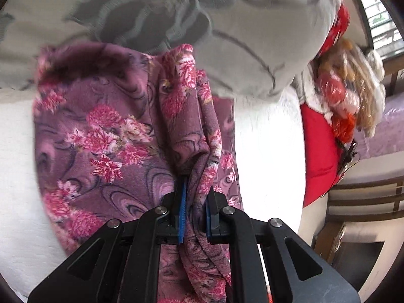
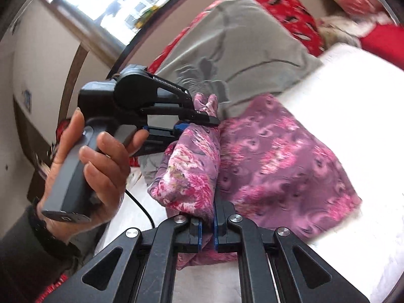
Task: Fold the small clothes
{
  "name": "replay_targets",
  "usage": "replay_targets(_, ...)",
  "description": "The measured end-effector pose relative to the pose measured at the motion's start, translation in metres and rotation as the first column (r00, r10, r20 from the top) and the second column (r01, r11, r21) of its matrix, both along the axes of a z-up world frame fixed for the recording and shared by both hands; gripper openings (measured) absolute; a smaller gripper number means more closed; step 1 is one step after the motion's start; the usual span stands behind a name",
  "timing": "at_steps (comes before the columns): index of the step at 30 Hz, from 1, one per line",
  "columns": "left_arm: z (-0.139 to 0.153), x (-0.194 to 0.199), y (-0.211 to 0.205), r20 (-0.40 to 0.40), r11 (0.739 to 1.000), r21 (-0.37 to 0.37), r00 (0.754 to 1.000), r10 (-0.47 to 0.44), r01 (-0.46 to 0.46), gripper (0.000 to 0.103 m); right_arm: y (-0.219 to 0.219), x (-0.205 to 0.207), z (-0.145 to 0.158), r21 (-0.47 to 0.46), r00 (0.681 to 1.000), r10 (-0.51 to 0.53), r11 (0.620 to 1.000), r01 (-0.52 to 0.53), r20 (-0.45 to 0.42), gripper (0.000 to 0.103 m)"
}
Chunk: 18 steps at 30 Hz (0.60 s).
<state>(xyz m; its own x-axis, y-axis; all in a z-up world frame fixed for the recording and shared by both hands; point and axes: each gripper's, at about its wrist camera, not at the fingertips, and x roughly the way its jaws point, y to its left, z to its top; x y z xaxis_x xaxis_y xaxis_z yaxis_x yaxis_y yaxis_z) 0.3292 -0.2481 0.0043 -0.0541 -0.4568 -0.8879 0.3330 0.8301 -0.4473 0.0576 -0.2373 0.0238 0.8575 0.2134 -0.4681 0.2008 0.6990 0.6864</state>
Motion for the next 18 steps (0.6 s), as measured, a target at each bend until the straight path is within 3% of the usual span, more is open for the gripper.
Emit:
replay_targets(4, -0.019, -0.008, -0.012, -0.026, 1.000, 0.014, 1.000, -0.004, 0.004, 0.013, -0.020, -0.009, -0.027, 0.110, 0.997, -0.045, 0.993, 0.051, -0.056, 0.005)
replay_targets(7, -0.017, -0.009, 0.000, -0.075, 0.997, -0.074, 0.997, 0.032, -0.038, 0.023, -0.034, -0.009, -0.057, 0.184, 0.984, -0.068, 0.978, 0.098, -0.162, 0.007)
replay_targets(8, -0.013, -0.009, 0.006, -0.081, 0.994, -0.103, 0.996, 0.039, -0.048, 0.024, -0.036, -0.008, -0.061, 0.189, 0.979, -0.074, 0.976, 0.111, -0.189, 0.015)
replay_targets(9, -0.005, -0.006, 0.018, -0.066, 0.990, -0.126, 0.996, 0.052, -0.060, 0.026, -0.038, -0.007, -0.065, 0.188, 0.972, -0.077, 0.975, 0.120, -0.224, 0.019)
replay_targets(11, 0.011, 0.001, 0.043, -0.019, 0.985, -0.153, 0.997, 0.077, -0.079, 0.043, -0.040, -0.007, -0.063, 0.192, 0.964, -0.061, 0.975, 0.114, -0.258, 0.020)
replay_targets(14, 0.027, 0.017, 0.098, 0.066, 0.973, -0.160, 0.982, 0.177, -0.164, 0.054, -0.046, -0.018, -0.041, 0.150, 0.967, -0.102, 0.979, 0.139, -0.234, 0.023)
replay_targets(16, 0.026, 0.024, 0.129, 0.089, 0.967, -0.141, 0.971, 0.224, -0.210, 0.054, -0.055, -0.027, -0.017, 0.107, 0.973, -0.170, 0.977, 0.187, -0.155, 0.033)
replay_targets(18, 0.017, 0.029, 0.153, 0.075, 0.960, -0.120, 0.962, 0.262, -0.252, 0.054, -0.069, -0.018, 0.006, 0.058, 0.977, -0.200, 0.977, 0.204, -0.074, 0.061)
